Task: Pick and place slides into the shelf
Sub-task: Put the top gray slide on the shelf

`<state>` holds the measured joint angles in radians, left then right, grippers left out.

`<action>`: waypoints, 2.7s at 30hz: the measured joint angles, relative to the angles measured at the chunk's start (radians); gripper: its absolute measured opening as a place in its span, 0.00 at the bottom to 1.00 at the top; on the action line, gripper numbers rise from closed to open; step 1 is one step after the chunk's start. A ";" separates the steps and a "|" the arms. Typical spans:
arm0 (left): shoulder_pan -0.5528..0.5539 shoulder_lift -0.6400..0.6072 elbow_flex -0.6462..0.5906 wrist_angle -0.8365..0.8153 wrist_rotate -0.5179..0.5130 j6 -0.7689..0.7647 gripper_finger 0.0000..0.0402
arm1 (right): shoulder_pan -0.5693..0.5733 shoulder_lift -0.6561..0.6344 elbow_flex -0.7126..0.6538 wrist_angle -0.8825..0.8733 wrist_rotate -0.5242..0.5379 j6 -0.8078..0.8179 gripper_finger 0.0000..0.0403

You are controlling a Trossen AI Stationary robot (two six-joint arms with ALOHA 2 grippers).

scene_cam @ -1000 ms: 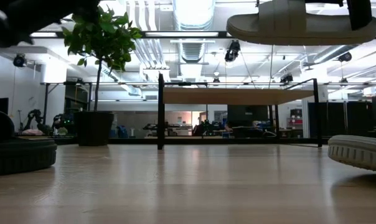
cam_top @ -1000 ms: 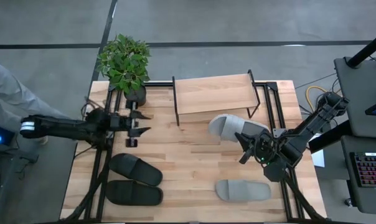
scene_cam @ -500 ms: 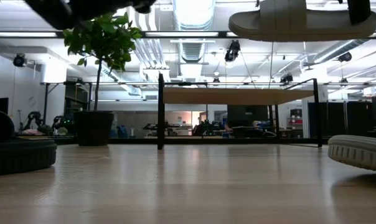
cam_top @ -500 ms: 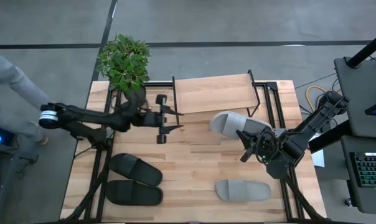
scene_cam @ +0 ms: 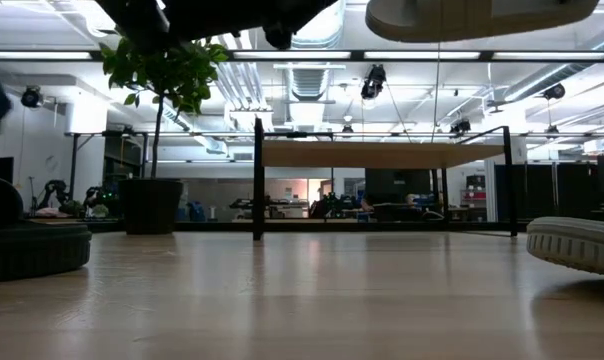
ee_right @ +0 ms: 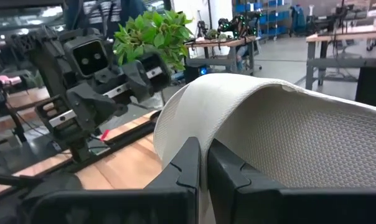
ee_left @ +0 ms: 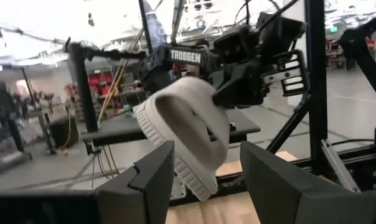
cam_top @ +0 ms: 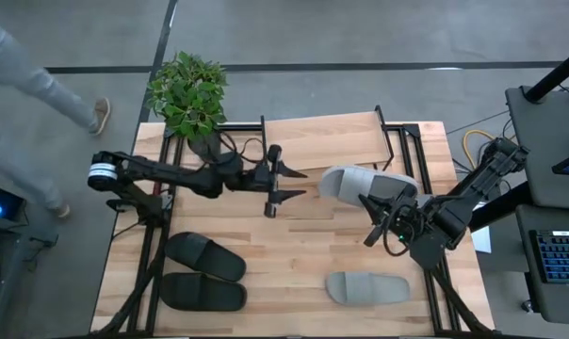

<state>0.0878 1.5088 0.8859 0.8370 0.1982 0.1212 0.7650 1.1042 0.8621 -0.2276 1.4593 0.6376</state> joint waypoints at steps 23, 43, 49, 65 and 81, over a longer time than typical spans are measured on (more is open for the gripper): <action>0.031 0.021 0.033 -0.019 0.024 -0.379 0.42 | 0.000 0.005 0.057 0.000 -0.003 -0.141 0.02; 0.028 0.192 0.191 -0.017 0.057 -0.406 0.42 | 0.000 0.005 0.057 -0.001 -0.023 -0.145 0.02; 0.028 0.233 0.229 -0.017 0.060 -0.404 0.42 | 0.000 0.005 0.057 -0.002 -0.026 -0.145 0.02; 0.031 0.218 0.230 -0.019 0.051 -0.402 0.05 | 0.000 0.005 0.057 0.001 -0.049 -0.145 0.02; 0.039 0.192 0.221 -0.027 0.060 -0.402 0.04 | 0.003 -0.046 0.057 0.000 -0.061 -0.255 0.07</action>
<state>0.1267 1.7011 1.1072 0.8095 0.2584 -0.2811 0.7677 1.0578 0.9188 -0.2278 1.3982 0.3823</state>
